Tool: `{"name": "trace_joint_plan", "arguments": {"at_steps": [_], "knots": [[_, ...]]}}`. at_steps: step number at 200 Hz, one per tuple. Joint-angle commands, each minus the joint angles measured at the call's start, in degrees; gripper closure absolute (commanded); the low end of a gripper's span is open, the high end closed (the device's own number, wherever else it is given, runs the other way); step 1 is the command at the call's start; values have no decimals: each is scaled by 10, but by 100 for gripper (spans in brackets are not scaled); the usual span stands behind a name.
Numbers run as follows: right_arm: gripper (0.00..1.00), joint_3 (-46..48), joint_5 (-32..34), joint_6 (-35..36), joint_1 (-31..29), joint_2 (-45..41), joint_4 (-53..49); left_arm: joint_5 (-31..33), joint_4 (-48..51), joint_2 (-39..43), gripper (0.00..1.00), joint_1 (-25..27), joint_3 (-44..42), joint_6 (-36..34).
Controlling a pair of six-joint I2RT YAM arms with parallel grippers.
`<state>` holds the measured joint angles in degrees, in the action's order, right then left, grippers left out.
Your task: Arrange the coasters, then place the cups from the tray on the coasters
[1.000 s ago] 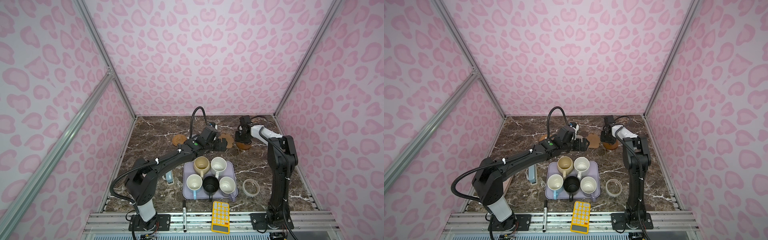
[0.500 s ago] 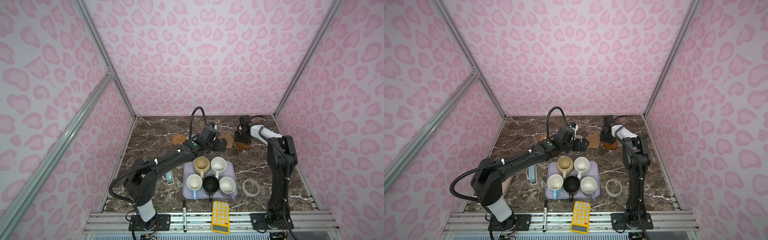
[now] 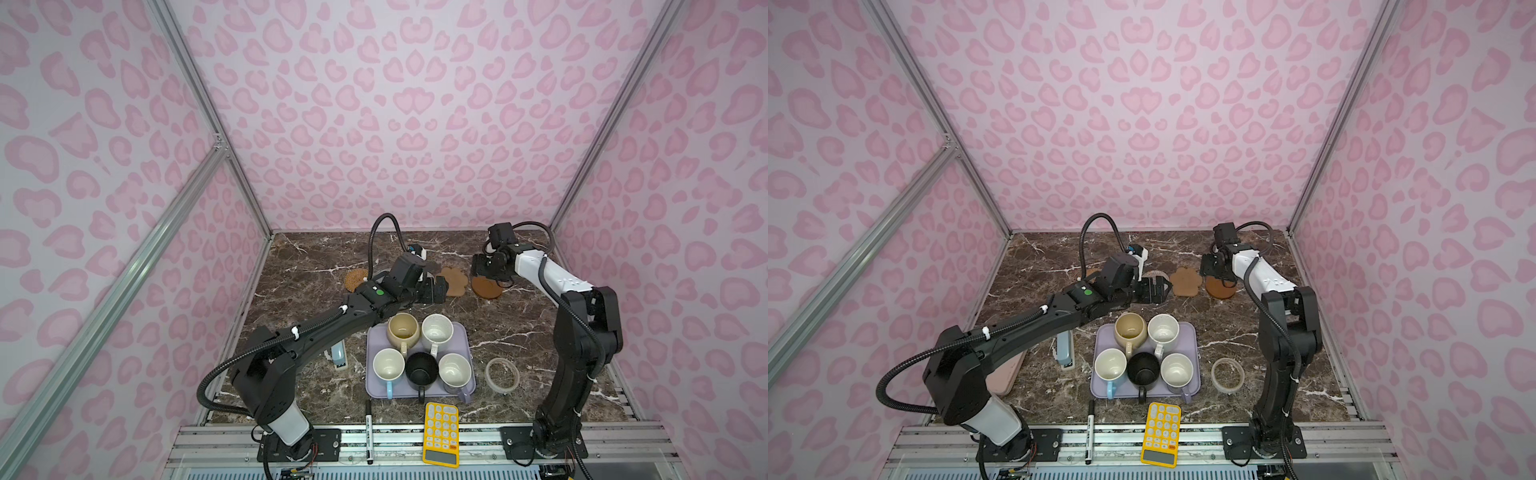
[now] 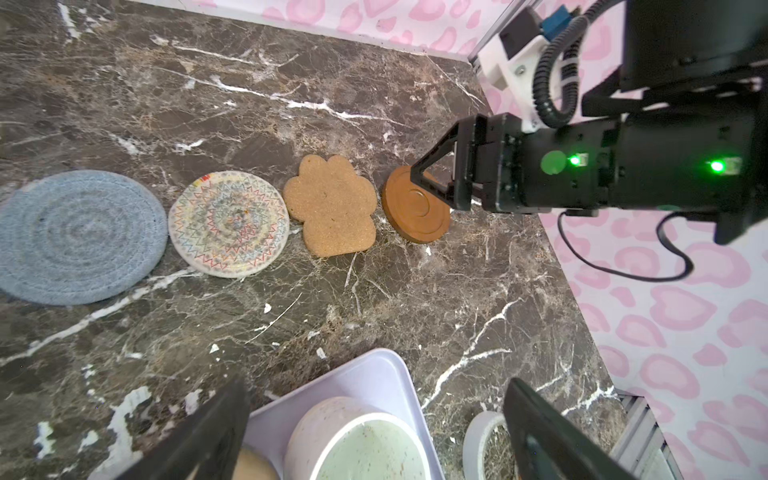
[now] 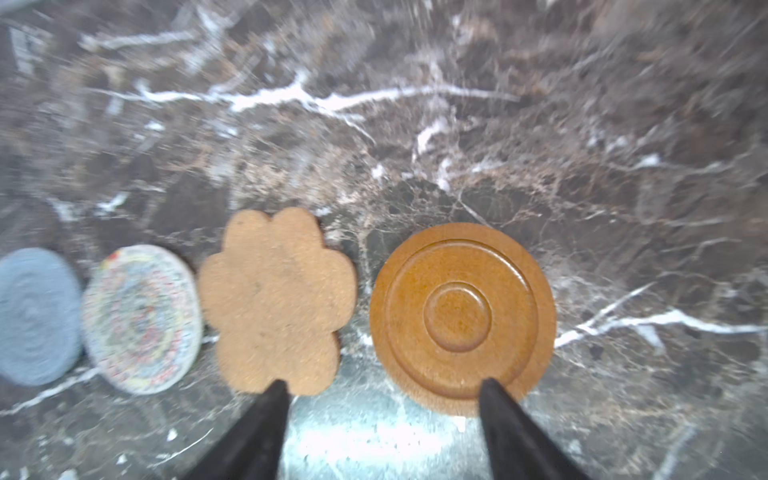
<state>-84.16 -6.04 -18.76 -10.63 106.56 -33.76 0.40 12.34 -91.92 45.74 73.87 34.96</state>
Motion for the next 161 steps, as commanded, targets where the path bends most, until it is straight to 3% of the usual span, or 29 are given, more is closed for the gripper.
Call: {"name": "trace_joint_plan", "arguments": {"at_steps": [1, 13, 79, 108, 131, 142, 161], "knots": [[6, 36, 8, 25, -18, -50, -4, 4, -2, 41, 3, -3, -14, 7], [2, 59, 26, 32, -38, -94, 6, 5, -1, 65, 3, -3, -24, 3], [2, 143, 64, 88, -189, -273, 36, 71, 24, 207, 3, -4, -95, -6], [2, 233, 16, 117, -218, -351, 135, 153, 14, 249, 3, -5, -138, 15], [2, 334, 17, 71, -217, -418, 265, 212, 62, 254, 4, -7, -142, 47], [2, 379, -5, 63, -217, -446, 313, 205, 78, 253, 3, -8, -140, 48], [2, 445, -98, 89, -215, -480, 381, 149, 89, 256, 3, -8, -139, 40]]}}
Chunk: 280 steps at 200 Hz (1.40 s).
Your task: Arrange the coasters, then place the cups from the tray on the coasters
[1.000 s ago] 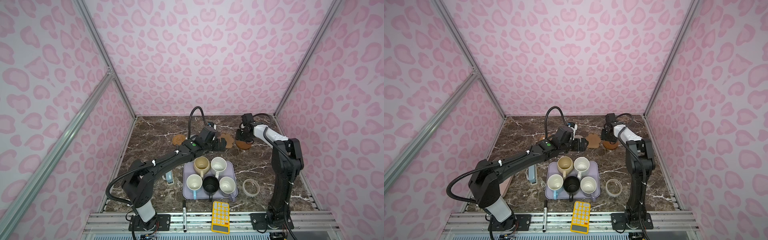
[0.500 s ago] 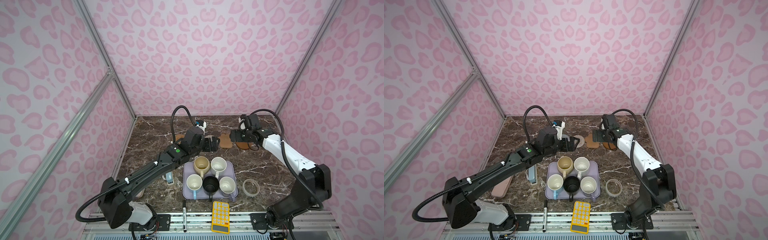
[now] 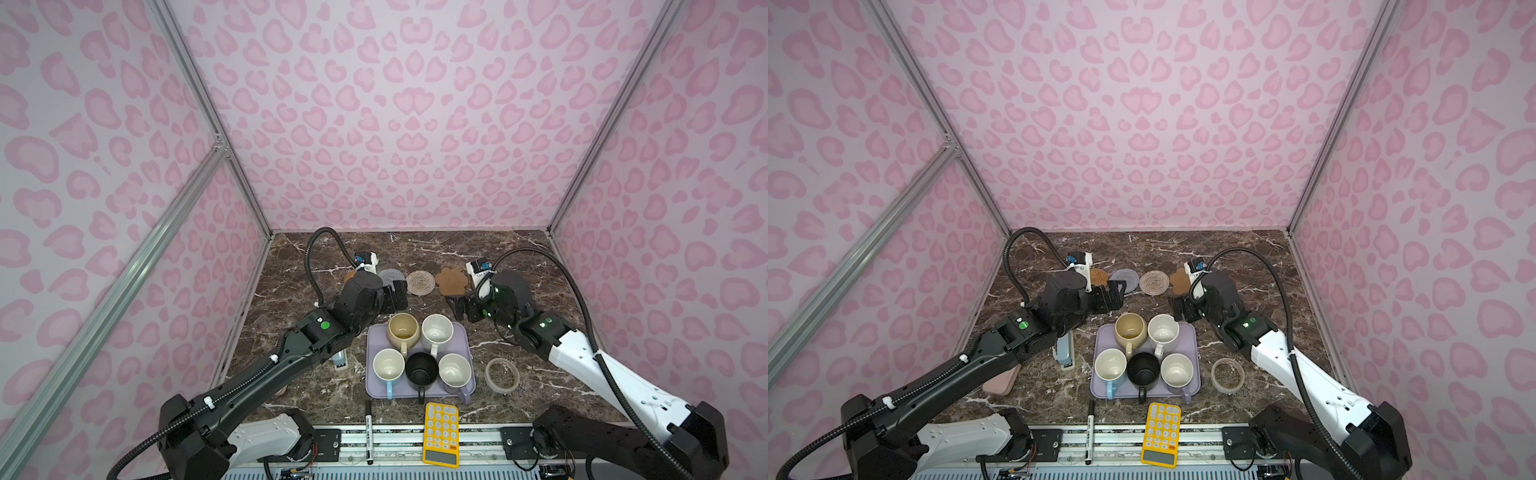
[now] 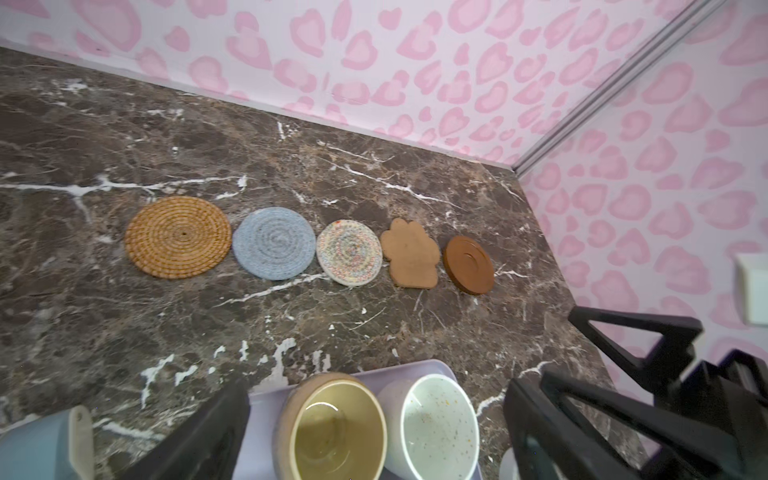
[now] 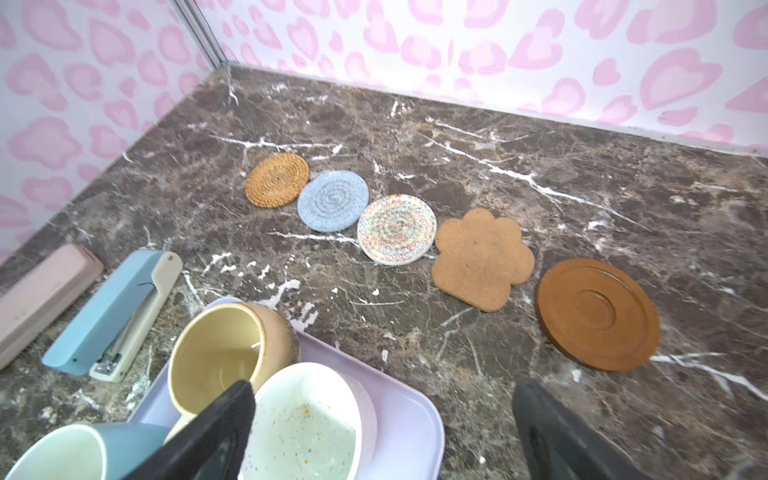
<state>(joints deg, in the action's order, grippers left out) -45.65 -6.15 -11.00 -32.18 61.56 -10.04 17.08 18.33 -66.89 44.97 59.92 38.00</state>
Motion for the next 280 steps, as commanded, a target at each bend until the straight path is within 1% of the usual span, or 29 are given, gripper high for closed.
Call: {"name": "trace_joint_plan", "arguments": {"at_steps": [1, 8, 18, 41, 53, 67, 76, 78, 89, 102, 112, 118, 123, 133, 153, 177, 212, 256, 280], "knots": [[2, 62, -100, 15, 1, -31, 147, -21, 29, 7, 3, 0, -1, 10], [2, 75, -112, 22, 1, -37, 161, -46, 30, 8, 3, -1, -6, 17], [2, 76, -118, 19, 0, -39, 155, -80, 43, 8, 3, 0, -8, 31], [2, 39, -154, 35, -2, -11, 98, -141, 134, -28, 3, 3, 24, 54], [4, 15, -166, 44, -2, 7, 64, -157, 172, -50, 1, 9, 35, 54], [5, -5, -163, 54, -2, 22, 36, -170, 200, -71, 1, 18, 38, 51], [6, -10, -161, 55, -2, 30, 26, -166, 222, -85, 8, 23, 43, 46], [6, -11, -161, 56, -3, 31, 23, -164, 223, -89, 12, 25, 44, 46], [6, -15, -164, 59, -3, 36, 17, -147, 248, -105, 18, 33, 52, 44], [6, -12, -165, 61, -3, 37, 18, -134, 263, -118, 24, 38, 56, 42], [6, -9, -163, 62, -3, 36, 24, -131, 265, -127, 26, 39, 56, 39], [6, -8, -160, 62, -3, 36, 27, -130, 265, -134, 28, 39, 57, 38], [6, -7, -159, 62, -3, 35, 27, -130, 264, -140, 32, 39, 58, 36], [6, -7, -155, 63, -3, 33, 25, -135, 261, -154, 35, 41, 61, 30], [6, -4, -151, 65, -2, 30, 26, -142, 262, -180, 36, 50, 74, 24], [6, 4, -144, 64, -2, 26, 35, -125, 277, -210, 37, 57, 88, 14], [6, 11, -137, 63, -2, 24, 44, -122, 279, -245, 38, 60, 94, 8], [6, 11, -121, 63, -2, 24, 42, -119, 282, -268, 39, 70, 100, 10], [6, 11, -117, 63, -2, 22, 43, -106, 286, -278, 41, 73, 103, 14]]}}
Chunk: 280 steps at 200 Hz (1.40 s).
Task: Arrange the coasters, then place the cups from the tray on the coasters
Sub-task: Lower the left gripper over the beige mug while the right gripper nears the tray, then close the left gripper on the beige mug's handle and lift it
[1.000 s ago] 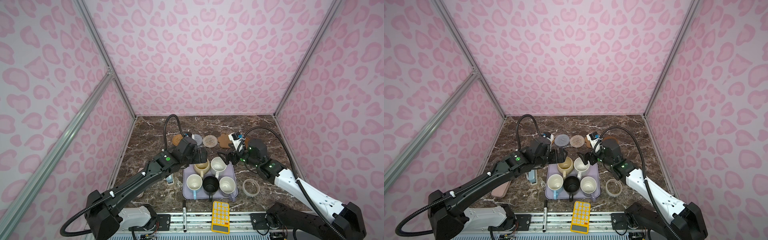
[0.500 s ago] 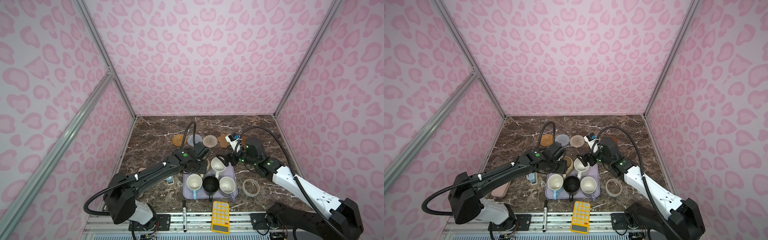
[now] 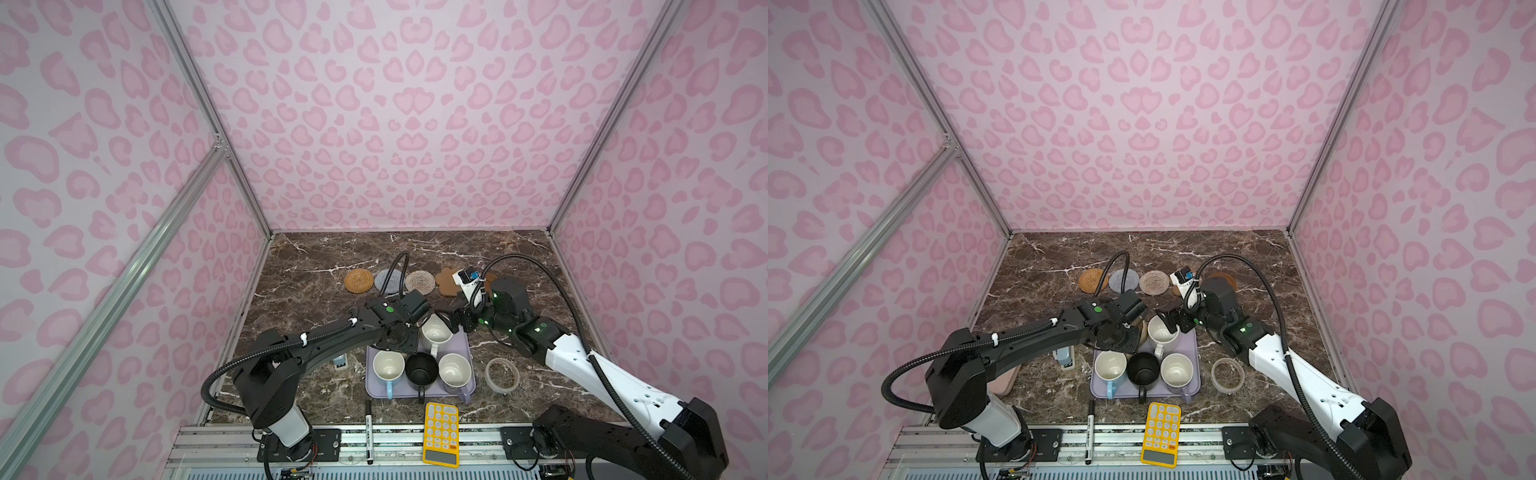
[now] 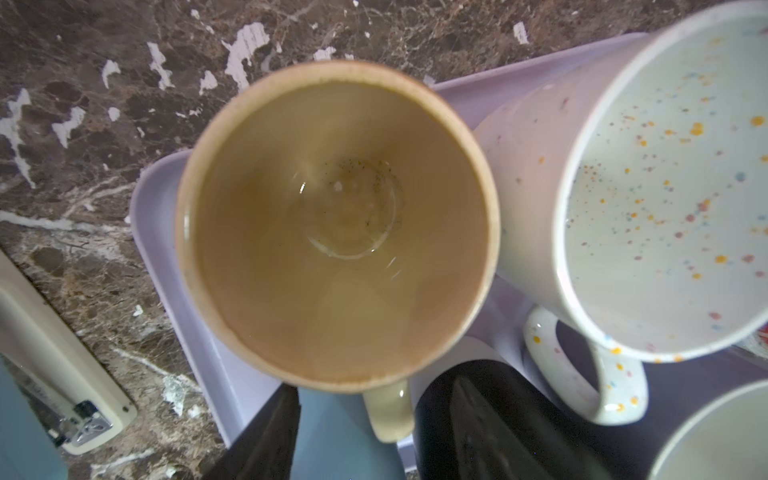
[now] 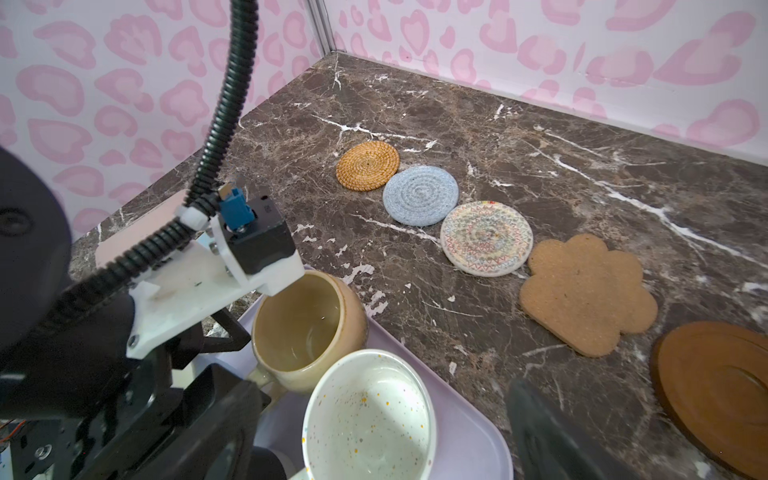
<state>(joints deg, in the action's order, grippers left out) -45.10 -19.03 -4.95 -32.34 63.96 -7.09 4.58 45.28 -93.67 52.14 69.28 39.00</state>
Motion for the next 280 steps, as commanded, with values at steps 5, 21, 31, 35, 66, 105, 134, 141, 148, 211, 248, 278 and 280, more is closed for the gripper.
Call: {"name": "trace_joint_plan", "arguments": {"at_steps": [5, 21, 31, 35, 66, 105, 134, 141, 148, 211, 248, 278, 280], "knots": [[6, 6, 13, 3, 0, -2, 13, 22, 19, -13, 41, 2, 12, 4], [6, 8, 18, 2, 0, -3, 14, 26, 19, -21, 44, 2, 13, 5], [6, 8, 20, 2, 0, -3, 15, 25, 17, -25, 45, 2, 15, 5], [6, 9, 20, 1, 0, -3, 16, 25, 16, -26, 45, 2, 15, 6], [6, 10, 21, 1, 0, -3, 17, 25, 11, -36, 49, 2, 17, 6], [6, 12, 23, 0, 1, -3, 19, 27, 8, -42, 55, 2, 19, 4], [6, 12, 23, -1, 1, 0, 21, 28, 5, -44, 61, 2, 20, 3], [6, 12, 23, -2, 0, 0, 21, 29, 7, -44, 62, 2, 22, 2], [6, 12, 24, -1, 0, 1, 21, 30, 7, -44, 62, 2, 23, 3], [6, 12, 26, -2, 1, 3, 23, 47, 15, -32, 78, 3, 24, 0], [6, 12, 28, -2, 0, 4, 23, 57, 14, -32, 84, 3, 22, -3], [6, 12, 29, -2, 1, 5, 23, 63, 15, -44, 75, 7, 29, -4], [7, 12, 29, -2, 0, 5, 23, 64, 15, -45, 75, 8, 31, -5]]}}
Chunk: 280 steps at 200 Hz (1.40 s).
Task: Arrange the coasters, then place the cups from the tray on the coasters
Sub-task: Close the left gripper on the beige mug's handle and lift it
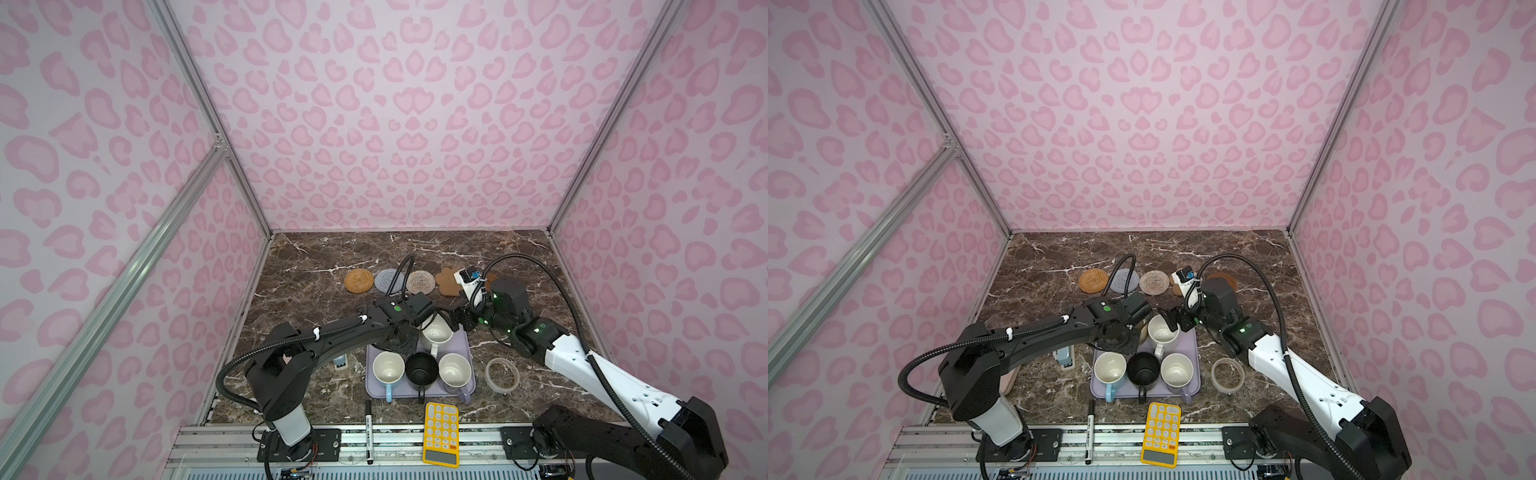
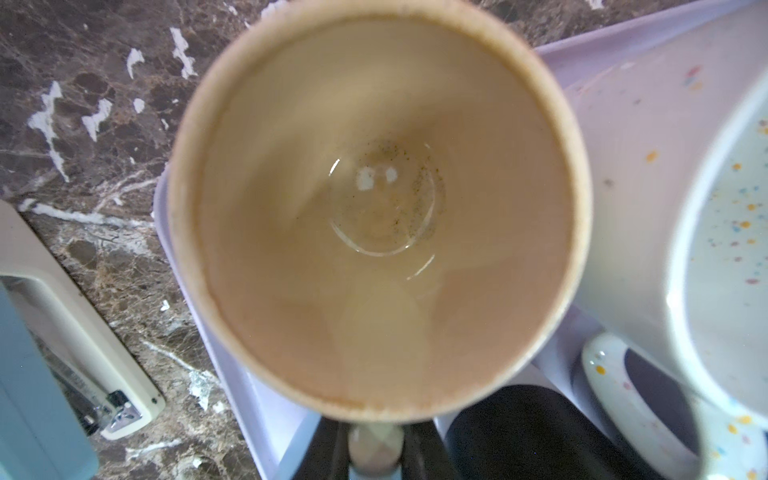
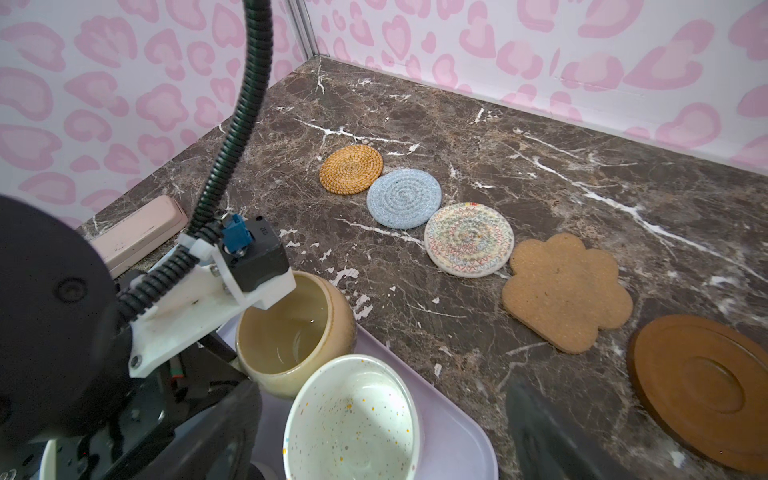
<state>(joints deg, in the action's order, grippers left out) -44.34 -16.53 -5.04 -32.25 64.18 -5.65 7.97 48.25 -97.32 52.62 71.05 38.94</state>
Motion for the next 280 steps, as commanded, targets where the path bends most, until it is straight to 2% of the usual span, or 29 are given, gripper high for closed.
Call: {"name": "trace_joint_plan", "arguments": {"at_steps": [1, 44, 77, 91, 280], "knots": [[7, 5, 4, -1, 0, 4, 9, 30, -15, -9, 75, 3, 13, -4], [7, 3, 4, -2, 0, 5, 9, 36, -11, -24, 74, 11, 28, -12], [7, 4, 7, -1, 0, 4, 9, 47, 0, -25, 84, 13, 33, -15], [7, 4, 7, -1, -1, 3, 8, 55, 8, -19, 98, 14, 35, -14], [7, 0, 6, -6, 0, 11, 17, 105, -11, 56, 99, 14, 6, 10]]}}
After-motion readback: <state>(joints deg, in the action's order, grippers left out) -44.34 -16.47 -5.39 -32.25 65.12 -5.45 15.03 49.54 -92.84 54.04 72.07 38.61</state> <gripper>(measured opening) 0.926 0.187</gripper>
